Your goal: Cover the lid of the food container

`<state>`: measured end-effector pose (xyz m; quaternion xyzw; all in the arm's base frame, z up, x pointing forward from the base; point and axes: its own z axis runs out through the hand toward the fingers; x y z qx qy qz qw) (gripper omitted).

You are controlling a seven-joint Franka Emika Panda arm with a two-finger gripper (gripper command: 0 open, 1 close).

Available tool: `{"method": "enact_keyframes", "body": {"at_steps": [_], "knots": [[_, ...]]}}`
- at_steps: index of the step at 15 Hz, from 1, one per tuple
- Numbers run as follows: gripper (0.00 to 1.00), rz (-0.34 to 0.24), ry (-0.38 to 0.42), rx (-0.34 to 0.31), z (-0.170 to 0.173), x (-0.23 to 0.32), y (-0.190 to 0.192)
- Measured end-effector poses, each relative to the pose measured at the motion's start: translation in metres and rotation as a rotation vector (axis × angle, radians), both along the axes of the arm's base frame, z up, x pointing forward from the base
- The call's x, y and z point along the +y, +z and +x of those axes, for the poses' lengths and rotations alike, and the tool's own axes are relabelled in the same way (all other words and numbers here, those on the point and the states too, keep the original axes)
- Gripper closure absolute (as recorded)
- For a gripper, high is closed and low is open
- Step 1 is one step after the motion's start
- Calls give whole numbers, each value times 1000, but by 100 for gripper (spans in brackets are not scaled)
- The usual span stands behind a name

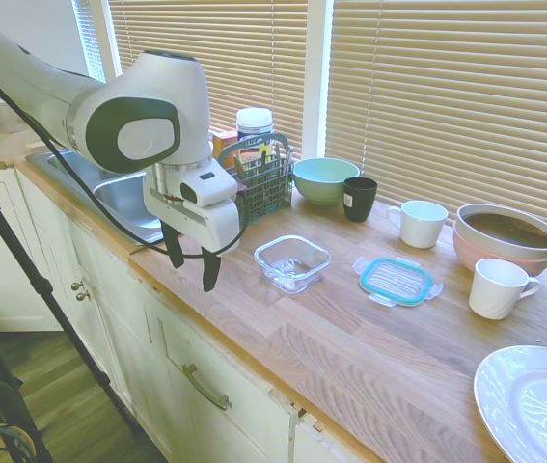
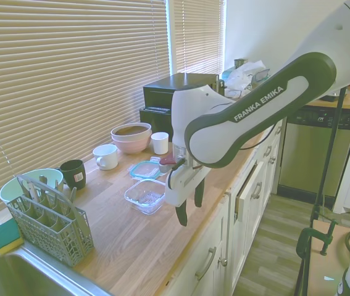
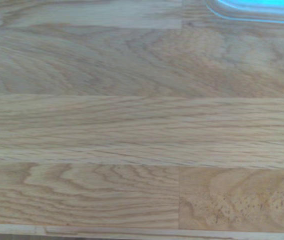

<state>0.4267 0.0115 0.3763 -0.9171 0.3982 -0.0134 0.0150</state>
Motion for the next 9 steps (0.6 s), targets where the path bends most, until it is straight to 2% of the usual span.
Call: {"method": "enact_keyframes", "body": {"at_steps": [4, 9], "knots": [[0, -10, 10, -6, 2, 1, 3], [0, 0, -13, -36, 17, -15, 33]]}}
